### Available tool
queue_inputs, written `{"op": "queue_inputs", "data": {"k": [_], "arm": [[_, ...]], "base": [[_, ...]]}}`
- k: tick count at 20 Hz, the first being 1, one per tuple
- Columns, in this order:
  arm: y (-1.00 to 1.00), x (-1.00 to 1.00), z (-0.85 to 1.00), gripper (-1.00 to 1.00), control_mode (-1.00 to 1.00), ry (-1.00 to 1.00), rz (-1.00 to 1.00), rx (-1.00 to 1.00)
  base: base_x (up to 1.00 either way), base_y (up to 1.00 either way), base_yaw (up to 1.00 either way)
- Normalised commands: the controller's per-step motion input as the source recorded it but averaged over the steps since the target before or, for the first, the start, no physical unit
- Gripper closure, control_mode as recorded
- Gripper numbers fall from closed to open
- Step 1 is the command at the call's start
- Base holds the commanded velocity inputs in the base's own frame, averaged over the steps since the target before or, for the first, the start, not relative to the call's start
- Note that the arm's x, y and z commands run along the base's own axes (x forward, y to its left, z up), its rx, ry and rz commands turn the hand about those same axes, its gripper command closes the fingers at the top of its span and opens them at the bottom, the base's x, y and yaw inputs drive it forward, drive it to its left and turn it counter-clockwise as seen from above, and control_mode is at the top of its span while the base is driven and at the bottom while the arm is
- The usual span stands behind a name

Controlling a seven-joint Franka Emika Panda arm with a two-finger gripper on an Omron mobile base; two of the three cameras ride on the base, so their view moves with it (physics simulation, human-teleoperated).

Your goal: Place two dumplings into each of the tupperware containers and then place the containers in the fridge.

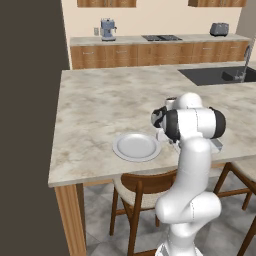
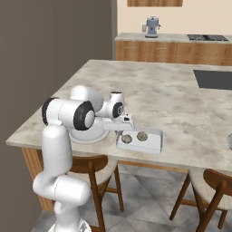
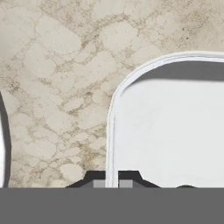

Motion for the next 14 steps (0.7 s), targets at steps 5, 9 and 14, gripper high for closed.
{"op": "queue_inputs", "data": {"k": [5,9,14], "arm": [[0.00,0.00,0.08,1.00,-1.00,0.00,0.00,-0.12],[0.00,-0.01,0.00,1.00,-1.00,-0.06,0.04,-0.15],[0.00,-0.14,0.28,1.00,-1.00,-0.04,0.27,-0.07]], "base": [[0.00,0.00,0.00],[0.00,0.00,0.00],[0.00,0.00,0.00]]}}
